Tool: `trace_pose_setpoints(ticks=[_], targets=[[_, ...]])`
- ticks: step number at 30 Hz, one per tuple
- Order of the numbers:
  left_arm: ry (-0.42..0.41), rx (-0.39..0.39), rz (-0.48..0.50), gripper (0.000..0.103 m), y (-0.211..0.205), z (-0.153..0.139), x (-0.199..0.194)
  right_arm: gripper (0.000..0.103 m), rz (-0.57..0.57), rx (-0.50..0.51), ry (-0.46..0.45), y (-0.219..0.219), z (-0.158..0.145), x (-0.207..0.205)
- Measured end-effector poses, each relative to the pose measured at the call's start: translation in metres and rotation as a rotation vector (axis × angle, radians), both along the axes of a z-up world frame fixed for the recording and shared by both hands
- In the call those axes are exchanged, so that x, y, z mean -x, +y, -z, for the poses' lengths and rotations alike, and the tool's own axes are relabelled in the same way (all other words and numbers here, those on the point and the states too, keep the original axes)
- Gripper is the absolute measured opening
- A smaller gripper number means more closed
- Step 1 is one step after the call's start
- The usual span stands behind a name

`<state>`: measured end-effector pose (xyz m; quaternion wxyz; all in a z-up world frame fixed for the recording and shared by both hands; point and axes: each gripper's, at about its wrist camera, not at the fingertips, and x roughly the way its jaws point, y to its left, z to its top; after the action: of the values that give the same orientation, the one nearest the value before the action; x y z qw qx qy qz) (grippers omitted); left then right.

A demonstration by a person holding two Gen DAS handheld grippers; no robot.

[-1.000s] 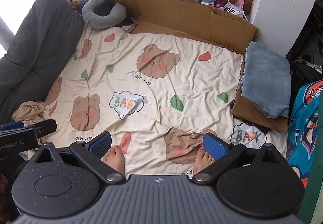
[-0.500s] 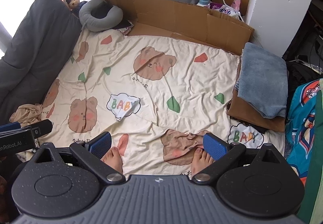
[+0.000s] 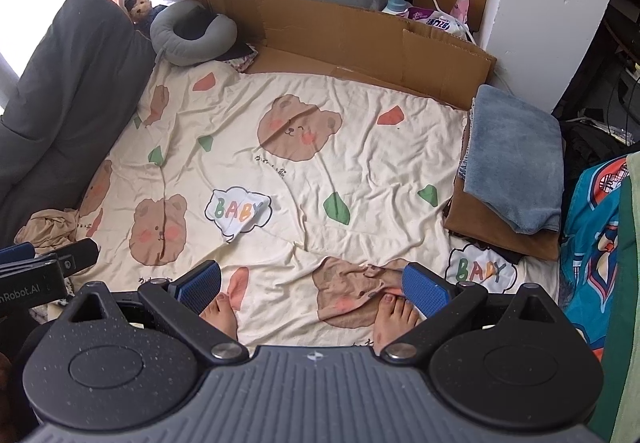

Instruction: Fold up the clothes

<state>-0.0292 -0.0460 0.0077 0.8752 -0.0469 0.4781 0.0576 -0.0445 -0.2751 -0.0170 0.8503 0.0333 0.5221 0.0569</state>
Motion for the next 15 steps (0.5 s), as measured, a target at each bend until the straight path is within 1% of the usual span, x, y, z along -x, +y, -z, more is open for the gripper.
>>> trace_pose_setpoints(ticks=[6,11,15], targets=[[0.000,0.013,-0.007,0.101,0.0033,0.0014,0.0019,0.100,0.001,-0.001,0.002,-0.0011,-0.0003,-0.0004],[0.002,-0.014,-0.006,0.100,0.0024,0.0009,0.0020,0.100,0.001,0.010,-0.002,-0.0009,-0.0002,0.0003],[0.003,-0.005,-0.013,0.099,0.0043,0.0015,0.0027,0.100,0.007,0.000,-0.001,-0.0037,-0.0003,-0.0001]])
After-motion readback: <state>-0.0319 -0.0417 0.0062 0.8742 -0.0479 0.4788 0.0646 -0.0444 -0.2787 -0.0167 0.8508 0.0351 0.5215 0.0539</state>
